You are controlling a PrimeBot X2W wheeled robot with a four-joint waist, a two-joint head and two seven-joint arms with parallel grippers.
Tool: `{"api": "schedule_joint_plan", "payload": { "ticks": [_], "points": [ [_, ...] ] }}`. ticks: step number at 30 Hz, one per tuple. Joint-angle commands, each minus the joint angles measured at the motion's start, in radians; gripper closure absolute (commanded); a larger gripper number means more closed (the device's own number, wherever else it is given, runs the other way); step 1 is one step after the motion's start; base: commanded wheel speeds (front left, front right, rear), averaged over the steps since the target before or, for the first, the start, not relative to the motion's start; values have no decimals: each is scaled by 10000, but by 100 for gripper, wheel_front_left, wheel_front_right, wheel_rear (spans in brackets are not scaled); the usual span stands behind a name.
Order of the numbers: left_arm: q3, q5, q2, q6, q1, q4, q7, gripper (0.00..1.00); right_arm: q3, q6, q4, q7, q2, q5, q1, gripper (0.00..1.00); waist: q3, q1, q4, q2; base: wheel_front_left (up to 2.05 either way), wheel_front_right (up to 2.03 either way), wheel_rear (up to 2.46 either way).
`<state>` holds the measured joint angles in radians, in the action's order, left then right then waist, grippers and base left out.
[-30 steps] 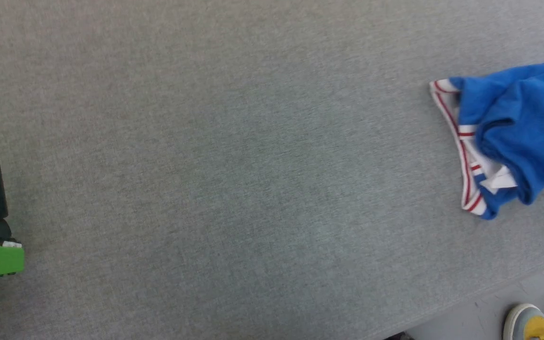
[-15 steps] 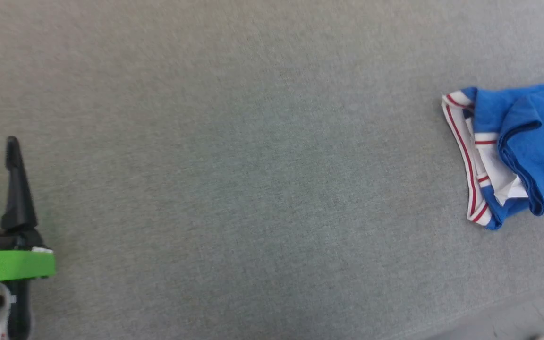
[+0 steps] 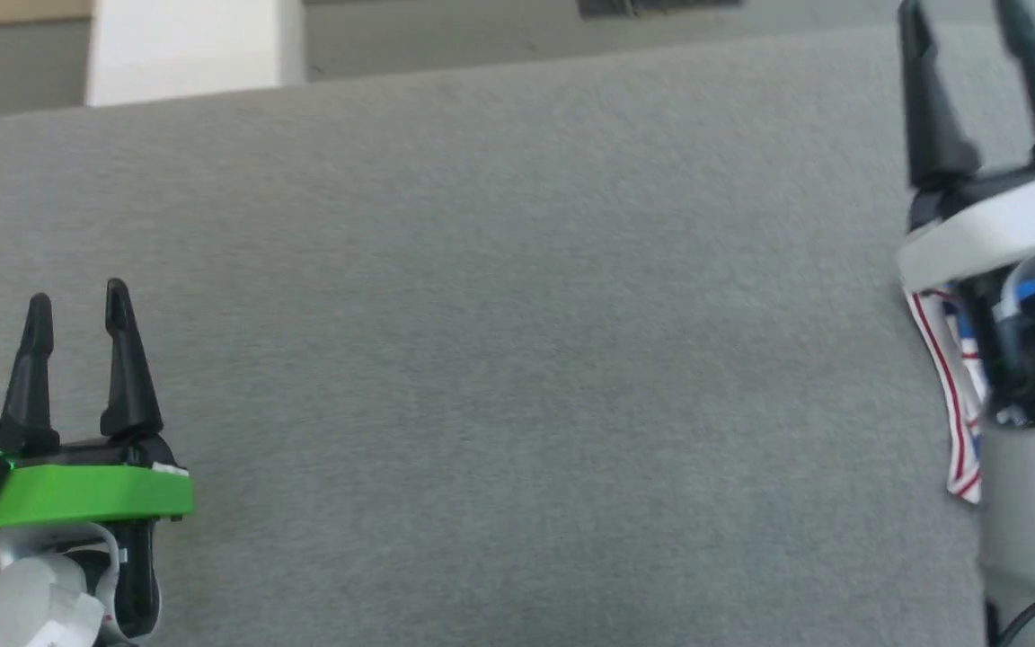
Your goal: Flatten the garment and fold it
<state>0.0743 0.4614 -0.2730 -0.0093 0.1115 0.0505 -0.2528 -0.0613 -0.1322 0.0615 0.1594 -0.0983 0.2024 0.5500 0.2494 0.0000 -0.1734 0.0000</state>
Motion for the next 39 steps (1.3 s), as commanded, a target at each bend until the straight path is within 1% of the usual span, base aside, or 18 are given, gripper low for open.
{"api": "schedule_joint_plan", "payload": {
  "ticks": [1,3,5,9,13,16,24,27,32,39],
  "points": [
    [-7,-147,57,-27,133,-95,-67,0,22,15,-108,-328,132,-175,-284,0,-1056,0,1041,0,0,0,0],
    [16,-287,138,13,129,-254,-76,0,-98,15,-330,-898,363,-207,-655,0,-1253,0,1189,0,0,0,0],
    [-23,-409,194,2,104,-410,-81,0,-132,15,-568,-1398,448,-242,-1064,0,-1422,0,1300,0,0,0,0],
    [-144,-658,298,16,70,-745,-85,0,-183,15,-1146,-2505,474,299,-1901,0,-1707,0,1471,0,0,0,0],
    [-297,-861,457,50,17,-1030,-87,0,-75,15,-1720,-3382,477,469,-2665,0,-1940,0,1548,0,0,0,0],
    [-405,-964,615,67,-54,-1177,-87,0,-59,15,-2004,-3817,478,500,-3150,0,-2079,0,1583,0,0,0,0],
    [-769,-1190,1033,-11,-351,-1679,-88,0,-69,15,-2157,-4193,479,644,-4348,0,-2262,0,1585,0,0,0,0],
    [-920,-1308,1155,-130,-447,-1955,-88,0,0,15,-2067,-4206,479,648,-4678,0,-2283,0,1560,0,0,0,0],
    [-1066,-1533,1307,-277,-504,-2425,-89,0,186,15,-2004,-4209,480,577,-5166,0,-2345,0,1558,0,0,0,0],
    [-1238,-1900,1409,-309,-557,-2900,-89,0,308,15,-2010,-4211,480,541,-5500,0,-2392,0,1515,0,0,0,0]
  ]
}}
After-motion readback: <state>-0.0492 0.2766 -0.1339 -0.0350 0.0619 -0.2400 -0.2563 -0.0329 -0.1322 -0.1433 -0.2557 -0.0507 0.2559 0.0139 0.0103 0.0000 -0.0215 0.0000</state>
